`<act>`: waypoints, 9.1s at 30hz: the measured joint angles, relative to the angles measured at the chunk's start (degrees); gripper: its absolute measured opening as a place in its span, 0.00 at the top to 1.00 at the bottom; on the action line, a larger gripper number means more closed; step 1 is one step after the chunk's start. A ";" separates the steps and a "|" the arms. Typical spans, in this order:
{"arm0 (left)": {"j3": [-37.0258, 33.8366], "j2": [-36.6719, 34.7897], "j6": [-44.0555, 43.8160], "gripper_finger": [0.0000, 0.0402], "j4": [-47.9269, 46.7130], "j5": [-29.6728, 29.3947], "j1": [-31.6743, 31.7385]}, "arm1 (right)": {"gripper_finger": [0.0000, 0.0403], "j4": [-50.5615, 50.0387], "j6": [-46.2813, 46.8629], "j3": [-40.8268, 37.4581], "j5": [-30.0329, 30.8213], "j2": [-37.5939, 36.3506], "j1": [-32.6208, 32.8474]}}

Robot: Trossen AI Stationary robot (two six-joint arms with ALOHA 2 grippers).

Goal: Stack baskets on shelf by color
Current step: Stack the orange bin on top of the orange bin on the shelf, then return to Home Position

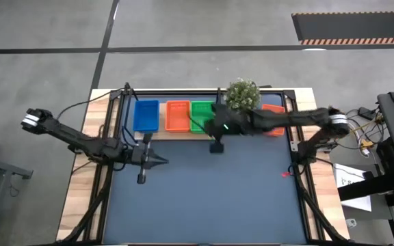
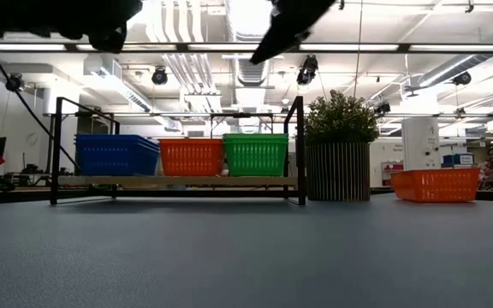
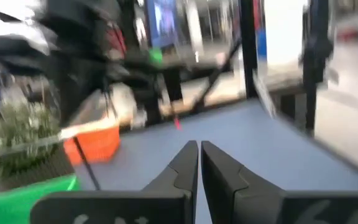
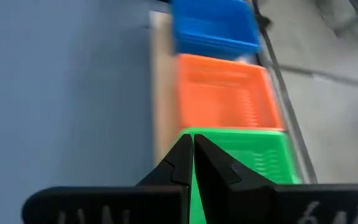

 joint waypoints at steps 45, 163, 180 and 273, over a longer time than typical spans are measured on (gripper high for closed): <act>-5.39 20.28 9.34 0.99 45.46 -7.45 0.34 | 0.98 -33.56 58.24 -36.67 14.98 -28.31 -1.96; -8.51 1.31 13.80 0.99 45.33 1.41 -1.12 | 0.98 -14.82 6.26 45.03 8.64 37.17 -1.99; -8.53 1.39 13.92 0.99 45.37 1.38 -1.10 | 0.87 -12.53 5.31 44.99 8.75 38.55 -2.65; -18.08 -28.27 5.06 1.00 -24.11 -1.68 5.96 | 0.98 57.15 -0.79 -76.97 7.84 -69.21 1.35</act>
